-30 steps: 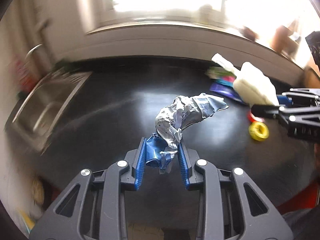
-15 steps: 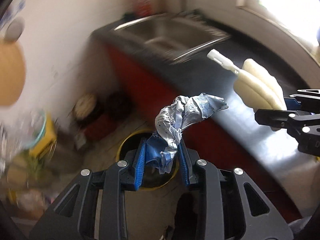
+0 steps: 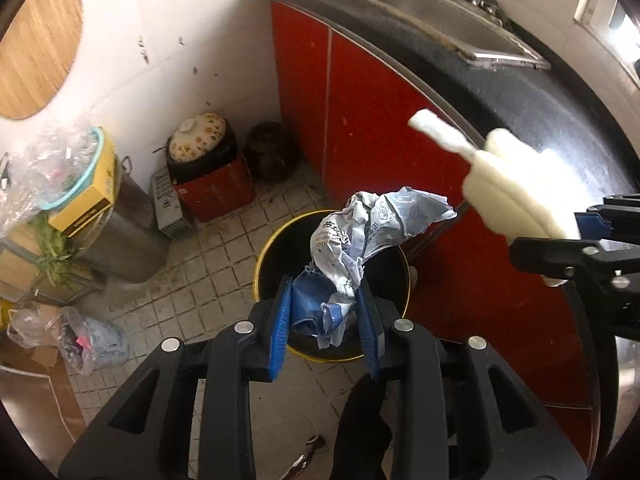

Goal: Collect trash
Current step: 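Carry foil and foam to the bin and open both tools over it, then return both open tools to the countertop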

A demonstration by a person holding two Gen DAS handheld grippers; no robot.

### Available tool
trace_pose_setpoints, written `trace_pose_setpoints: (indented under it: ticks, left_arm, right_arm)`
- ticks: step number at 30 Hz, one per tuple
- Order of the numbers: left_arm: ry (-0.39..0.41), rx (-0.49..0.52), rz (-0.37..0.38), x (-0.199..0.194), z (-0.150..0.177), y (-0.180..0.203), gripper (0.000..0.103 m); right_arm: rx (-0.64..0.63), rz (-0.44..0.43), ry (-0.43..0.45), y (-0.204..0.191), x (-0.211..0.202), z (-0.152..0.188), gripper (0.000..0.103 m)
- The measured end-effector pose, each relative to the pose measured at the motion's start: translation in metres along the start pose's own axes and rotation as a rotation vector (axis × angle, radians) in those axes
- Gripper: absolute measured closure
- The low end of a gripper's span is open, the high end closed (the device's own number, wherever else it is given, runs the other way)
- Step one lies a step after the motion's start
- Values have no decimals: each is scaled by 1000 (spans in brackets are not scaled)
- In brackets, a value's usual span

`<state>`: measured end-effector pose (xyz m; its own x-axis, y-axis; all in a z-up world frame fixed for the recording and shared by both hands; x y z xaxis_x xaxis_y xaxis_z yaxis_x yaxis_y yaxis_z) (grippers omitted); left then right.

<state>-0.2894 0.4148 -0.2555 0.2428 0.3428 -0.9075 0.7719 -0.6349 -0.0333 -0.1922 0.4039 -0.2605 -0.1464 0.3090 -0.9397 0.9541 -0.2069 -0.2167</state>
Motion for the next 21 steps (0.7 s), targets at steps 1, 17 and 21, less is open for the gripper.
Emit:
trace_pose_setpoints:
  ticks: [1, 17, 21]
  left_arm:
    - [-5, 7, 8, 8, -1, 2, 73]
    - [-43, 21, -11, 45, 4, -11, 24]
    - [-57, 17, -27, 41, 12, -19, 24]
  right_arm:
    - [8, 3, -12, 3, 6, -1, 72]
    - [-17, 18, -83, 5, 44, -21, 46]
    - [-13, 11, -78, 4, 37, -19, 42]
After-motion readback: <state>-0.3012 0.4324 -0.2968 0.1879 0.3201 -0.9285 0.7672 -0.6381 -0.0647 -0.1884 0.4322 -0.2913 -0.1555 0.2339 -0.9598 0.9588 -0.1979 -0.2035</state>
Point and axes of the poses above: each gripper's, at about its wrist camera, not at the fingertips, and x roughly the way its jaws point, y to its right, z to its underside, the point moved 7 cm from there along x, roughly the way its jaws point, and after that the axes turned 7 degrees about x, right-handed, at the moved point
